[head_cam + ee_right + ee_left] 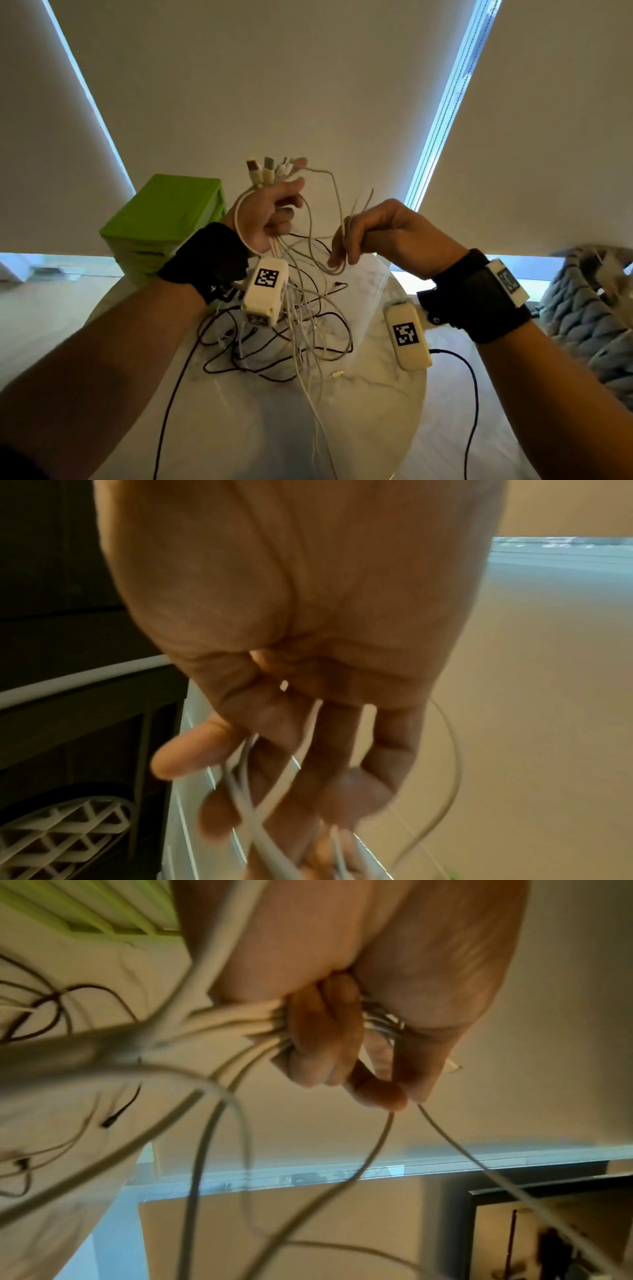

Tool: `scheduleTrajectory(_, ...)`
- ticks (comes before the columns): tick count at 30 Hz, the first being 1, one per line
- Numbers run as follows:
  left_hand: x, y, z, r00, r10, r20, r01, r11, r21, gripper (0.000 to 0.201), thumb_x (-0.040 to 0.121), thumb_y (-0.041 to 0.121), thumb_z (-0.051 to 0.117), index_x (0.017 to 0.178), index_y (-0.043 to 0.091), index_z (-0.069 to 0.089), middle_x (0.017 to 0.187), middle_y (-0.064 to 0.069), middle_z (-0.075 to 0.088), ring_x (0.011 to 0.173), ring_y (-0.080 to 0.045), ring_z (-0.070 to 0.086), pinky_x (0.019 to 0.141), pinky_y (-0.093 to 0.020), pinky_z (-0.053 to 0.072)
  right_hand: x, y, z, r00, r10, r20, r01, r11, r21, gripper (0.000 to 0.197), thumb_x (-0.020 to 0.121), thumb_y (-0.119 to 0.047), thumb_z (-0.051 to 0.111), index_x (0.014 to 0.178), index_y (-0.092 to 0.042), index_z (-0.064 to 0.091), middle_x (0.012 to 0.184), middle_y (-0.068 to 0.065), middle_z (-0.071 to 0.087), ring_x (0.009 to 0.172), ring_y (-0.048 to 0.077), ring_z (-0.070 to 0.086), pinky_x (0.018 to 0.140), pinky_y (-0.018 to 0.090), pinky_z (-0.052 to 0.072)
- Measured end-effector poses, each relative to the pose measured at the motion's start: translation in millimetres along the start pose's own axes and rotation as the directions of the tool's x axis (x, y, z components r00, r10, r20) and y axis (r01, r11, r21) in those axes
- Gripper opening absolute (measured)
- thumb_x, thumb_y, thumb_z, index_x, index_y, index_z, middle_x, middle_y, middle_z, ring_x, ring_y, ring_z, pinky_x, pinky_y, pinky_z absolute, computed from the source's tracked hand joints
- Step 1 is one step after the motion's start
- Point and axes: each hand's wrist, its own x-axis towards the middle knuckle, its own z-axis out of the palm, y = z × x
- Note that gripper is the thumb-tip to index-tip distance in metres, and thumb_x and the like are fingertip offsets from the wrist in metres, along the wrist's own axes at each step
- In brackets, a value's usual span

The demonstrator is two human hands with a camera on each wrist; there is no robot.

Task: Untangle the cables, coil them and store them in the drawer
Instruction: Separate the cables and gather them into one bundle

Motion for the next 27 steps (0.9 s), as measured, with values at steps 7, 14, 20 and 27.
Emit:
scheduleTrajectory(7, -10.6, 38.1, 14.4, 0.990, 0.049, 0.134, -0.053, 0.998, 0.024, 0.024, 0.096, 0.028, 0.042, 0.079, 0.016, 0.053, 0.048, 0.008, 0.038, 0.029, -0.001, 0.023, 0.031, -0.013, 0.015, 10.4, 57.0, -17.8, 0.883, 0.434, -0.180, -0.389, 0.890, 0.237, 0.038, 0.089, 0.013, 0.033, 0.068, -0.011, 0.054, 0.107, 0.020, 0.067, 0.099, 0.027, 0.066, 0.078, 0.032, 0.057)
scheduleTrajectory(14, -22.5, 60.4, 29.2, 0.960, 0.102, 0.260, -0.168, 0.954, 0.247, 0.021, 0.089, 0.025, 0.053, 0.073, 0.015, 0.060, 0.051, 0.006, 0.036, 0.034, -0.002, 0.021, 0.036, -0.015, 0.011, 50.5, 120.2, 42.7, 0.910, 0.393, -0.127, -0.412, 0.836, -0.362, 0.066, 0.084, -0.040, 0.069, 0.140, -0.028, 0.035, 0.107, 0.011, 0.065, 0.085, 0.020, 0.062, 0.081, 0.036, 0.053)
scheduleTrajectory(20, -43.0, 104.5, 22.3, 0.939, 0.245, 0.240, -0.302, 0.922, 0.241, 0.022, 0.094, 0.026, 0.044, 0.078, 0.016, 0.055, 0.049, 0.008, 0.034, 0.032, 0.001, 0.021, 0.036, -0.014, 0.010, 57.2, 118.1, 8.2, 0.871, 0.425, -0.247, -0.490, 0.796, -0.355, 0.028, 0.093, -0.032, 0.058, 0.078, -0.010, 0.066, 0.048, -0.011, 0.054, 0.042, 0.001, 0.047, 0.052, 0.016, 0.043)
scheduleTrajectory(27, -44.4, 83.1, 21.5, 0.969, 0.090, 0.230, -0.207, 0.805, 0.557, 0.016, 0.086, 0.031, 0.063, 0.087, 0.016, 0.068, 0.045, 0.011, 0.034, 0.035, -0.001, 0.024, 0.033, -0.014, 0.020, 36.9, 73.6, -67.1, 0.769, 0.261, -0.583, -0.340, 0.940, -0.027, 0.032, 0.099, -0.029, 0.050, 0.076, -0.010, 0.062, 0.063, 0.002, 0.052, 0.052, 0.014, 0.052, 0.054, 0.026, 0.042)
